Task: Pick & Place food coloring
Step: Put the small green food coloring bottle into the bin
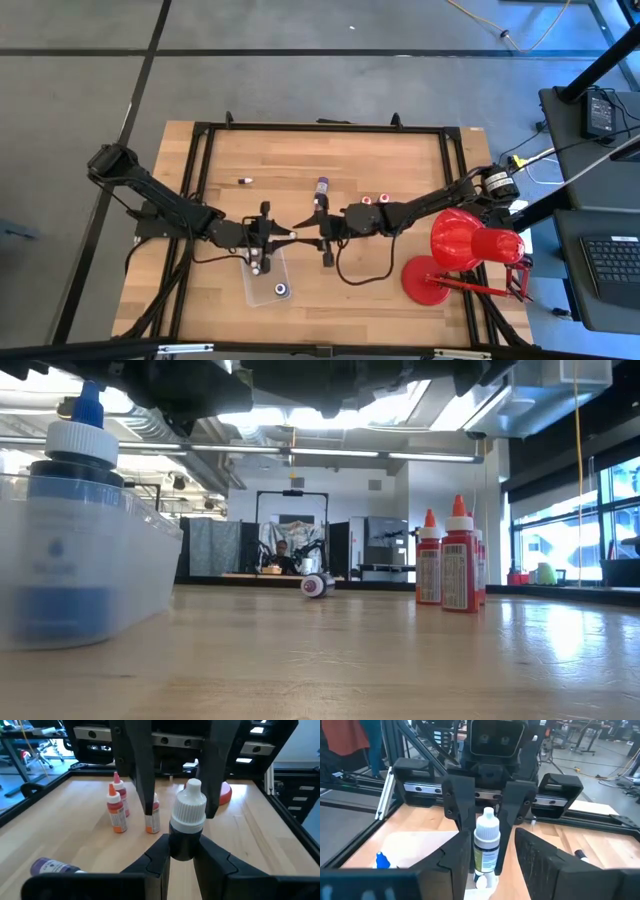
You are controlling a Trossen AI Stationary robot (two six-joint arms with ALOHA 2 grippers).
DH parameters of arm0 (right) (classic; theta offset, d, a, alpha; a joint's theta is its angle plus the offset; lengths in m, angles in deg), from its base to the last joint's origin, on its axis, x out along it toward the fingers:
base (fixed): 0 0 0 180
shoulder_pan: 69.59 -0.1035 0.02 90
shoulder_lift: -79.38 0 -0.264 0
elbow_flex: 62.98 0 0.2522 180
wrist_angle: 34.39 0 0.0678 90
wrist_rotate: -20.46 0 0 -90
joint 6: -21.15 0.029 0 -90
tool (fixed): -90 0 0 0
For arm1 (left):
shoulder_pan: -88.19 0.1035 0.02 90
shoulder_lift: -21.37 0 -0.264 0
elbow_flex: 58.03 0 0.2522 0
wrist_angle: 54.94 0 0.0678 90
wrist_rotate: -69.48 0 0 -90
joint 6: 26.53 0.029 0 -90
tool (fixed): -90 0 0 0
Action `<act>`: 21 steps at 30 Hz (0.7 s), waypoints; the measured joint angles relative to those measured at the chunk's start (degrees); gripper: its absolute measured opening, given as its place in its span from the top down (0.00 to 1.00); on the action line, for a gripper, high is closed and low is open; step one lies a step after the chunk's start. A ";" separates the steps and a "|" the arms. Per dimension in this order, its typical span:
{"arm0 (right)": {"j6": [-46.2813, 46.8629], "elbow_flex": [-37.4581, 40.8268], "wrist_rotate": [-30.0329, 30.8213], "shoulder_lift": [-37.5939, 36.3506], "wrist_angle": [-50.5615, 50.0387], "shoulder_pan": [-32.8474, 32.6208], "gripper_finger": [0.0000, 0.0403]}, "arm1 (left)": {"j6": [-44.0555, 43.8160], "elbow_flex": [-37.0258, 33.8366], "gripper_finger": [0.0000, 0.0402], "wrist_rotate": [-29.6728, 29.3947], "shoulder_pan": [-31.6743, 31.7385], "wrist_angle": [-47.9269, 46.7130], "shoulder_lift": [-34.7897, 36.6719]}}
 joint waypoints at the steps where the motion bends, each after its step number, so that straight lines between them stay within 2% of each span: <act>1: -0.01 0.00 -0.01 0.00 -0.01 0.00 0.62 | 0.00 0.00 0.84 0.00 0.00 0.02 0.00; 12: 1.87 0.00 -1.56 0.00 -0.03 0.13 0.77 | 2.47 0.00 0.84 -0.26 0.00 1.07 0.00; 21: 1.52 -0.07 -1.84 -0.13 -0.66 0.10 0.76 | 3.20 -0.07 0.84 -0.62 -0.07 3.03 -0.09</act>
